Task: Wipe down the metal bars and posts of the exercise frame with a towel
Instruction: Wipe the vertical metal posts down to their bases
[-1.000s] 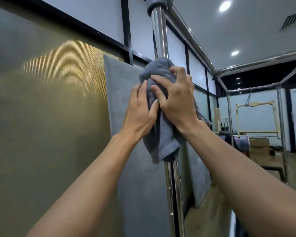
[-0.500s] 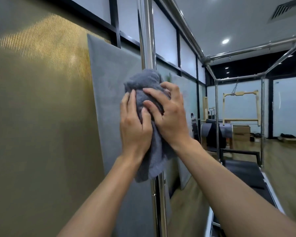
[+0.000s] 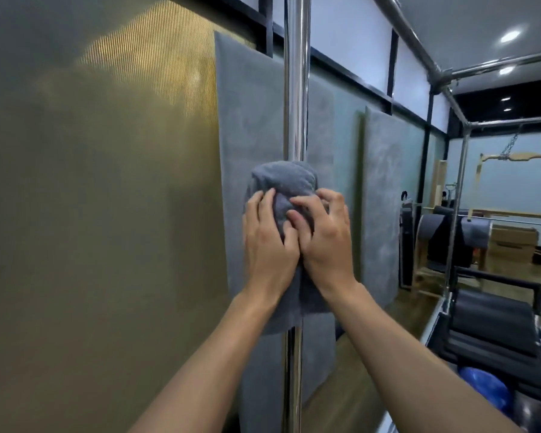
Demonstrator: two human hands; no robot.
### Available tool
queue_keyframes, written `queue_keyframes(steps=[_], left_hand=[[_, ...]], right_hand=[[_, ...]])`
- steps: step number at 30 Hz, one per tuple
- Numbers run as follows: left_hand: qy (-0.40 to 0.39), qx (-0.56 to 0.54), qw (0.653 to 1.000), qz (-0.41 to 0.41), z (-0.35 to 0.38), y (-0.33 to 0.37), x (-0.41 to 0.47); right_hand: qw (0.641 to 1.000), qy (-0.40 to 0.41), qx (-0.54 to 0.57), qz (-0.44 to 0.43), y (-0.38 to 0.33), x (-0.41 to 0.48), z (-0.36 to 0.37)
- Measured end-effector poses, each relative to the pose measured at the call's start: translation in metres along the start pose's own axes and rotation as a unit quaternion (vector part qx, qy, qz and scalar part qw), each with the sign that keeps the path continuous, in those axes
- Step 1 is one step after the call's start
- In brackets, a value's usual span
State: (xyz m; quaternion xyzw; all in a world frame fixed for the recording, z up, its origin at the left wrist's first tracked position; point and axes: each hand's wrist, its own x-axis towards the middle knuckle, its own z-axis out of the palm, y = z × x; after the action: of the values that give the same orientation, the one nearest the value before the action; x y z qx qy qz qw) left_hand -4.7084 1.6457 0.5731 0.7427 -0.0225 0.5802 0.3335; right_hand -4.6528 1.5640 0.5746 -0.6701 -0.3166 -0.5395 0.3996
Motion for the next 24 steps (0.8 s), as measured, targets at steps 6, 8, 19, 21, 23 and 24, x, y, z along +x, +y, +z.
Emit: queue_keyframes(steps=[6,8,19,21,23,24], left_hand=[[-0.049,-0.071,0.991,-0.107,-0.006,-0.040,-0.031],[-0.046,-0.072,0.990,-0.113,-0.006,-0.036,-0.017],[-0.079,-0.027,0.996,-0.017,-0.018,-0.041,-0.036],[-0.075,-0.033,0.996,-0.020,-0.019,-0.039,-0.034],[-0.071,-0.053,0.996,-0.031,-0.020,-0.040,-0.043],[-0.070,-0.061,0.995,-0.036,-0.021,-0.042,-0.050]], right_hand=[[0.996,-0.047,-0.066,-0.030,-0.017,-0.039,0.008],[0.997,-0.032,-0.035,-0.059,-0.009,-0.021,0.007],[0.996,0.034,0.061,0.063,0.007,-0.085,0.011],[0.998,0.009,0.025,0.062,-0.001,-0.078,0.006],[0.998,-0.030,0.002,0.057,-0.003,-0.082,0.000],[0.998,-0.052,-0.005,0.048,-0.001,-0.089,-0.003]])
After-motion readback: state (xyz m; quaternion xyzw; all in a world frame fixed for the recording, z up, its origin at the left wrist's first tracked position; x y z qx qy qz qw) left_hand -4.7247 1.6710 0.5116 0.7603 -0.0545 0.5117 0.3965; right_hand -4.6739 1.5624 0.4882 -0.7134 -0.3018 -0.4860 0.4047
